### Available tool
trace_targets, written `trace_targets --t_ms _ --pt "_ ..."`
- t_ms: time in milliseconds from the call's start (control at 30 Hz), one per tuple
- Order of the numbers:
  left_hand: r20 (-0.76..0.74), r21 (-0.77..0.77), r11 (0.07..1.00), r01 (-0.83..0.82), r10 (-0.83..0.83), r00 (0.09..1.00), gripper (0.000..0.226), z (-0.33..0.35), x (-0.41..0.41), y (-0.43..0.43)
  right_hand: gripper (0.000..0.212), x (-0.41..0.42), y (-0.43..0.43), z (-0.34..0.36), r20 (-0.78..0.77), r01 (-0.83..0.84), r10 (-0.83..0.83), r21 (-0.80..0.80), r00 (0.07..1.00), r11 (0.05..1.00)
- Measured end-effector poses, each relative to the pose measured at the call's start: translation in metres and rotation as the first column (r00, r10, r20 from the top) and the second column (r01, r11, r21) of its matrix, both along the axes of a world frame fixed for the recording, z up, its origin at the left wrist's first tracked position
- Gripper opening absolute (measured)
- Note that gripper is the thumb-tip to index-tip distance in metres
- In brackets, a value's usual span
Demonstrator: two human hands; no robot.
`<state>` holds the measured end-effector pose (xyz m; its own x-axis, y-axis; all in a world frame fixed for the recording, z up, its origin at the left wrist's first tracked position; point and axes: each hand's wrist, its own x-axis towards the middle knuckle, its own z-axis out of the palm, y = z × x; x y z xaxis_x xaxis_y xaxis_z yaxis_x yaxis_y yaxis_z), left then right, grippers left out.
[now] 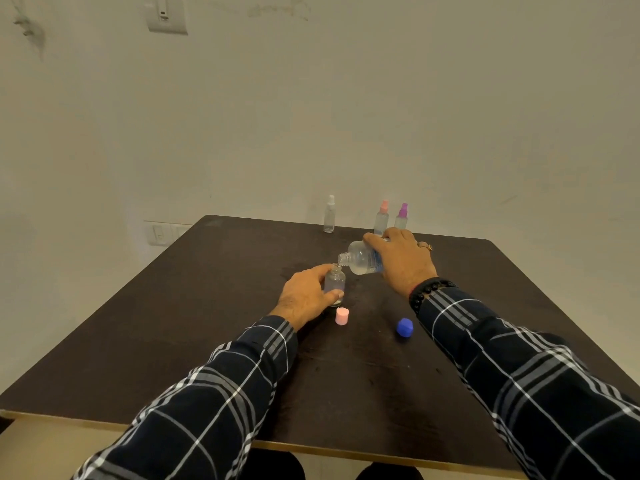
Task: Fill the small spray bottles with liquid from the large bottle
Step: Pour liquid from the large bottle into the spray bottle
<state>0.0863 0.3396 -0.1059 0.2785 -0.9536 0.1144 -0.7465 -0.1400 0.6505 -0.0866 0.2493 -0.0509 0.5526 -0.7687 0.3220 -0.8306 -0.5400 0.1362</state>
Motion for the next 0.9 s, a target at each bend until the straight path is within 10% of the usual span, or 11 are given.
trace_targets --t_ms 900 --pt "0.017 0.006 1.0 -0.01 0.01 1.0 0.066 -0.001 0.001 -0.001 0.071 -0.002 0.0 -0.024 0.247 -0.021 -0.041 0.242 0.968 0.97"
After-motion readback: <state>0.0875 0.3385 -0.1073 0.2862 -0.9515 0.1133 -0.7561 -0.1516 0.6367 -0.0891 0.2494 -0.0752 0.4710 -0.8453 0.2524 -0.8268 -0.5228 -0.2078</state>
